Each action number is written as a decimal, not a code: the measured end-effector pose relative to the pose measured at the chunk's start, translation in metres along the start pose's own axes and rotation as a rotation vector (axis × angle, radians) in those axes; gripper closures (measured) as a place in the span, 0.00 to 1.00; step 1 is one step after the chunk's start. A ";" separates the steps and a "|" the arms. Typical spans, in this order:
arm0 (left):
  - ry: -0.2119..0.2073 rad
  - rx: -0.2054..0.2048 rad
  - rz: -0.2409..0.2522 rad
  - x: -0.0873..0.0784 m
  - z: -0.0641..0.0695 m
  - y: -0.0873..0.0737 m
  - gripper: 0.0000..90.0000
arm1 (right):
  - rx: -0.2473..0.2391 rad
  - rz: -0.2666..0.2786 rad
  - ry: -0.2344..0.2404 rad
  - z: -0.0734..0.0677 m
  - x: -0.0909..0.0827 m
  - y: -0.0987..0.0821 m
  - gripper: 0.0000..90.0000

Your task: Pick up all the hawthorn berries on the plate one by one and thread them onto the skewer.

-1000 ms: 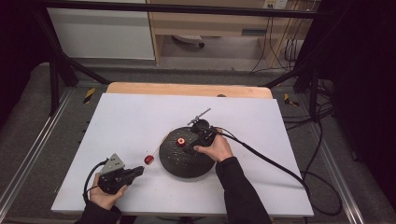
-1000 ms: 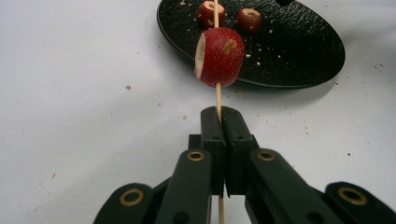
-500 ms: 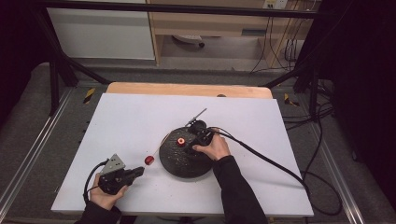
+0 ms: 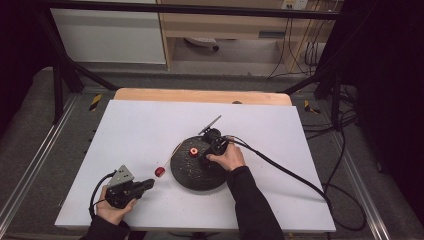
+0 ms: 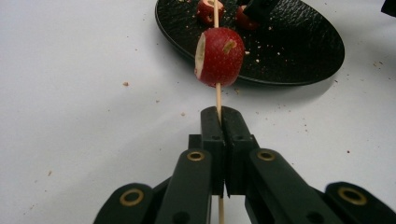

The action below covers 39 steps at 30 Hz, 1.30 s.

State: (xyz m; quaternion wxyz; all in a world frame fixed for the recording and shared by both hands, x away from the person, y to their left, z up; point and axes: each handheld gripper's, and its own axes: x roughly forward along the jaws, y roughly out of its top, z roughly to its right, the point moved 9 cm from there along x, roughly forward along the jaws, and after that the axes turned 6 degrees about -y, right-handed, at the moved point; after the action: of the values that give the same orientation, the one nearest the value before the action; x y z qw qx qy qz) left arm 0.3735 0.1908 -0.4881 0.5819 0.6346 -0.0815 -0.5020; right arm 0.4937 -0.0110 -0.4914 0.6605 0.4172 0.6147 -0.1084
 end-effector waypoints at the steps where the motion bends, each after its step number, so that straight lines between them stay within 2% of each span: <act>1: -0.001 0.000 -0.001 0.000 0.000 0.000 0.99 | 0.004 -0.001 -0.001 0.000 0.000 0.000 0.63; 7: -0.002 0.000 0.001 0.000 0.000 0.000 0.99 | 0.008 -0.015 -0.002 0.001 0.003 -0.001 0.68; 16: 0.000 0.001 0.001 0.000 0.000 0.000 0.99 | 0.024 -0.018 -0.001 0.001 0.003 -0.001 0.69; 33: -0.002 0.003 0.001 0.000 0.002 0.000 0.99 | 0.060 0.030 0.012 -0.003 -0.016 0.003 0.70; 39: -0.001 0.003 0.004 0.000 0.002 0.001 0.99 | 0.075 0.065 0.013 -0.004 -0.026 0.005 0.70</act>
State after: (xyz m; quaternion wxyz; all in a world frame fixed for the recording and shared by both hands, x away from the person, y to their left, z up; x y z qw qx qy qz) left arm 0.3725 0.1893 -0.4872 0.5821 0.6349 -0.0839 -0.5010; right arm 0.4881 -0.0144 -0.4658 0.6435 0.4624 0.6005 -0.1071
